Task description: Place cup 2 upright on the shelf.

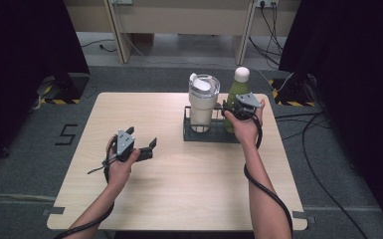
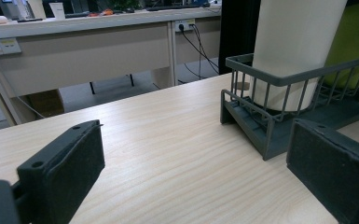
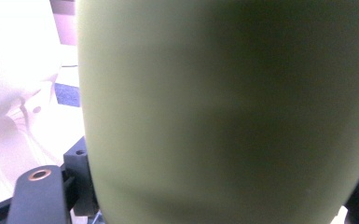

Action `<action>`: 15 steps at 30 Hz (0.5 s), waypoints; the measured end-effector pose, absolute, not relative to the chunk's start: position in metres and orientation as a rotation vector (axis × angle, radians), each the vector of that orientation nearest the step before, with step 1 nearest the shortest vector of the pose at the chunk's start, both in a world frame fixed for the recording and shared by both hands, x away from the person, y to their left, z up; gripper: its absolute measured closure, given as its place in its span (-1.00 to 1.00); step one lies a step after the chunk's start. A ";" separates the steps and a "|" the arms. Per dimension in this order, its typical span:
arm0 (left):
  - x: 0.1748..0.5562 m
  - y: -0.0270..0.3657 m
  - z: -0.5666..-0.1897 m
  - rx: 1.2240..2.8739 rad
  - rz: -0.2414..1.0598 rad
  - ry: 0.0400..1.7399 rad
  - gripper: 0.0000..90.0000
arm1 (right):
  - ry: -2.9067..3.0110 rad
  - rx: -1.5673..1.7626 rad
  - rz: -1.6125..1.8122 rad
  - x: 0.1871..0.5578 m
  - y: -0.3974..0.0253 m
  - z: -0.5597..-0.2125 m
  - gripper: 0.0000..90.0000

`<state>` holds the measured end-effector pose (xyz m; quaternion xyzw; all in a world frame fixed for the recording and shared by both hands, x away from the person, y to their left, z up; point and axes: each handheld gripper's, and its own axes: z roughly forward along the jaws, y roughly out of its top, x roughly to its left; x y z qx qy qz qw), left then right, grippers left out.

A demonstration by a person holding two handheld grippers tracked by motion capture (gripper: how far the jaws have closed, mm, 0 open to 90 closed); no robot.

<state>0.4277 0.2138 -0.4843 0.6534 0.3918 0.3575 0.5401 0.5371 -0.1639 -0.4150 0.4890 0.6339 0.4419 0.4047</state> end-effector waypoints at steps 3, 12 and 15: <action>0.428 0.214 -0.485 1.556 0.849 0.934 -0.93 | 1.590 1.240 1.118 0.537 -0.165 -0.415 -0.57; 0.428 0.214 -0.485 1.555 0.849 0.933 -0.93 | 1.597 1.254 1.114 0.536 -0.166 -0.413 -0.82; 0.429 0.215 -0.485 1.557 0.846 0.936 -0.93 | 1.613 1.241 1.117 0.533 -0.167 -0.412 -0.94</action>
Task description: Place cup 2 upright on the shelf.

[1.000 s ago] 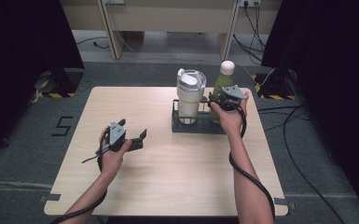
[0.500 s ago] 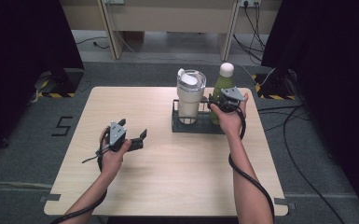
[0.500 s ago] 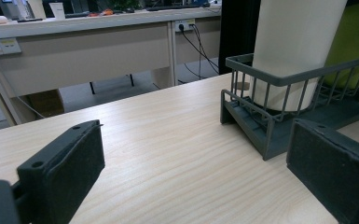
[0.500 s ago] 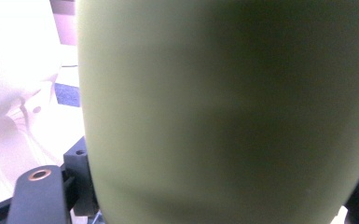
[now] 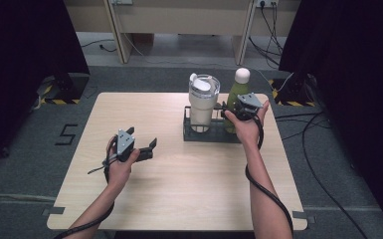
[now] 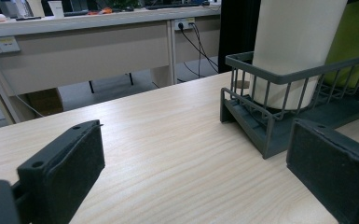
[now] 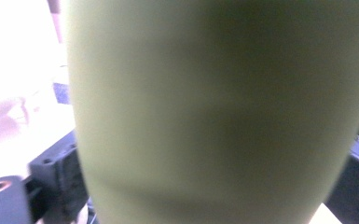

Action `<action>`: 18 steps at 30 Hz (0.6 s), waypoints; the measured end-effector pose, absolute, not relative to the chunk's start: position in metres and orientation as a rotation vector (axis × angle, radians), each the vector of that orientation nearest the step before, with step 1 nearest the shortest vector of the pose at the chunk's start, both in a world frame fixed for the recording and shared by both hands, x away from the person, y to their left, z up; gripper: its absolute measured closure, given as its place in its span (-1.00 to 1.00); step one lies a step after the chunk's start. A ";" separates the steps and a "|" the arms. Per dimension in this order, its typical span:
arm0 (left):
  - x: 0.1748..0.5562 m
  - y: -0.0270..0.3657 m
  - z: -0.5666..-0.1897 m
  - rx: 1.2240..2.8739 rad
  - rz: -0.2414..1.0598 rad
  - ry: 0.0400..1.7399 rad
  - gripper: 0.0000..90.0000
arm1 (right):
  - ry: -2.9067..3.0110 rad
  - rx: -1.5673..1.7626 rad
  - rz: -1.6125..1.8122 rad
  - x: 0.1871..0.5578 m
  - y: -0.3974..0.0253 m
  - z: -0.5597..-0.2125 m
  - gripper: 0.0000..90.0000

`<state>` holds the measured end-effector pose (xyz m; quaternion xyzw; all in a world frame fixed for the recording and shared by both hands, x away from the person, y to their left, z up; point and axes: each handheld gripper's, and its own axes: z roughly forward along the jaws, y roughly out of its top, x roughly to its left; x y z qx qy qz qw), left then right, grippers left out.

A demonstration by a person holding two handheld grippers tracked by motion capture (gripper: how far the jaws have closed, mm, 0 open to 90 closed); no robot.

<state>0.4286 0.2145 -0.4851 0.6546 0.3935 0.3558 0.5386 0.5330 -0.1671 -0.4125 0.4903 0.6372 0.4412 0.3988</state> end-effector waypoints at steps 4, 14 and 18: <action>0.429 0.217 -0.484 1.549 0.851 0.945 -0.92 | 1.631 1.243 1.137 0.528 -0.170 -0.413 -0.97; 0.428 0.217 -0.484 1.548 0.855 0.950 -0.92 | 1.638 1.238 1.163 0.509 -0.176 -0.413 -1.00; 0.428 0.218 -0.484 1.548 0.855 0.952 -0.92 | 1.629 1.233 1.190 0.499 -0.181 -0.414 -1.00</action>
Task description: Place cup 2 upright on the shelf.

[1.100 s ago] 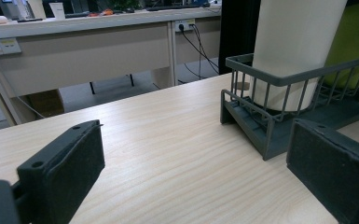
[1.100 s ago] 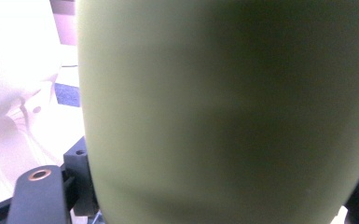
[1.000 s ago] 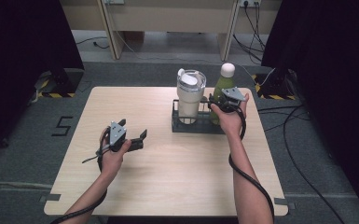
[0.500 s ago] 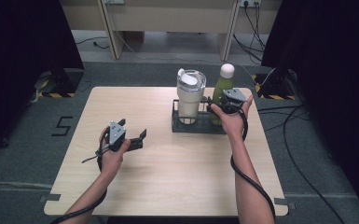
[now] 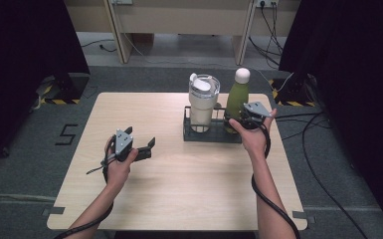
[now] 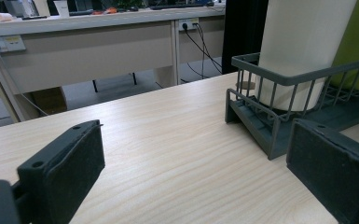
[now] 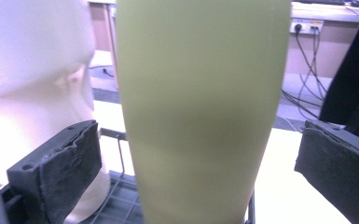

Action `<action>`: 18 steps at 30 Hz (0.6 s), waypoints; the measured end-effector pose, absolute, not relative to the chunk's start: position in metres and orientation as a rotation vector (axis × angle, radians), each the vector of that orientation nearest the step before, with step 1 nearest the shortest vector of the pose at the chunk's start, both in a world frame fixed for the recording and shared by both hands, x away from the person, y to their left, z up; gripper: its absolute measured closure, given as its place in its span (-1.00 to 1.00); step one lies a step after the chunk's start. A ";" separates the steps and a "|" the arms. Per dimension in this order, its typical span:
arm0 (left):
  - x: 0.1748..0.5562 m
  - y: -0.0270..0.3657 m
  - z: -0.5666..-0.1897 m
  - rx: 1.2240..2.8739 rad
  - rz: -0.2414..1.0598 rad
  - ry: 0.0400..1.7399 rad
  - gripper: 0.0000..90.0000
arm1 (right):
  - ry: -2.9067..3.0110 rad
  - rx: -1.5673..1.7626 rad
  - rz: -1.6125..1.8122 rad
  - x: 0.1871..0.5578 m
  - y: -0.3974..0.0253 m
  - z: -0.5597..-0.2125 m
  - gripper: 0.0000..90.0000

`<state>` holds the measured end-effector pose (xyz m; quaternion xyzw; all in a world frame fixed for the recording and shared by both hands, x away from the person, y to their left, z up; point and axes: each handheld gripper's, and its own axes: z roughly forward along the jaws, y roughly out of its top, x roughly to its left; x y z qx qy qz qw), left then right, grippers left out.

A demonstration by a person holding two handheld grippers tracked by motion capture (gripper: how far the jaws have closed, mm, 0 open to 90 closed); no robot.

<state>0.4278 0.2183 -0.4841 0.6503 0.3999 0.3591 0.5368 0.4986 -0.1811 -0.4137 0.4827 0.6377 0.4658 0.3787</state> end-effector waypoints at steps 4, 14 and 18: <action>0.427 0.219 -0.485 1.547 0.857 0.956 -0.92 | 1.625 1.245 1.200 0.487 -0.190 -0.415 -1.00; 0.426 0.221 -0.485 1.548 0.857 0.965 -0.92 | 1.634 1.267 1.200 0.456 -0.209 -0.427 -0.99; 0.425 0.224 -0.487 1.545 0.861 0.971 -0.92 | 1.627 1.276 1.203 0.440 -0.217 -0.435 -0.99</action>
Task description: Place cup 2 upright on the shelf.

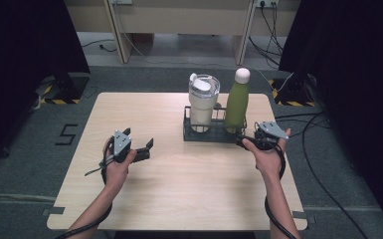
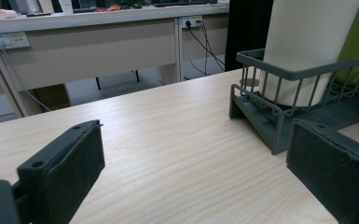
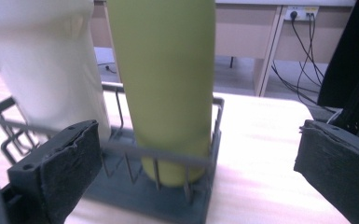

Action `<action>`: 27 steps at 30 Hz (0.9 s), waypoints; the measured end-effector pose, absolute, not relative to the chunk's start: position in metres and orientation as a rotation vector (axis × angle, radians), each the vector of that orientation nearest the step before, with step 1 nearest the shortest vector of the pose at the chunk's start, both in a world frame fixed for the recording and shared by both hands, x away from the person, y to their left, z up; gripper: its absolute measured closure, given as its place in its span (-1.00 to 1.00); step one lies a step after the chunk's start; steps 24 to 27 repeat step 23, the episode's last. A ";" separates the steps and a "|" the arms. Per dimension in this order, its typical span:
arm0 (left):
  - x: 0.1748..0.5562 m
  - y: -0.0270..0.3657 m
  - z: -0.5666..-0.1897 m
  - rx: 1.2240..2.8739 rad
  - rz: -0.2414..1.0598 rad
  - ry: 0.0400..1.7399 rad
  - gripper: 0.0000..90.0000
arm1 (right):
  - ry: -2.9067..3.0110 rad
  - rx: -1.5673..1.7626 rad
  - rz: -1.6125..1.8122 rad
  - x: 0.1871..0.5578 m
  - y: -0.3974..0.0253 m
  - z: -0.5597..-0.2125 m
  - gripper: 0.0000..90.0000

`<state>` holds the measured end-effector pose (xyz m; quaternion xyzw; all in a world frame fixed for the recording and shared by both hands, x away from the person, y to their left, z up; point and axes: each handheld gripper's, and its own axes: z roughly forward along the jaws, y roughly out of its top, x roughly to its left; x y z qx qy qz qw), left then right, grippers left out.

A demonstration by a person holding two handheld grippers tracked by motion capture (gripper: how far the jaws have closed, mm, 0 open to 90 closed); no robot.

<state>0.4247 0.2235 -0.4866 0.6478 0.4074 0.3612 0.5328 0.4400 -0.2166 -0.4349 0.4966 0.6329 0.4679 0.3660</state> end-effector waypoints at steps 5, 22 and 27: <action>0.423 0.225 -0.488 1.548 0.865 0.976 -0.92 | 1.624 1.298 1.192 0.420 -0.228 -0.446 -0.98; 0.421 0.219 -0.493 1.571 0.853 0.961 -0.92 | 1.608 1.355 1.182 0.353 -0.260 -0.477 -0.88; 0.421 0.218 -0.493 1.571 0.851 0.957 -0.92 | 1.609 1.358 1.183 0.352 -0.260 -0.479 -0.88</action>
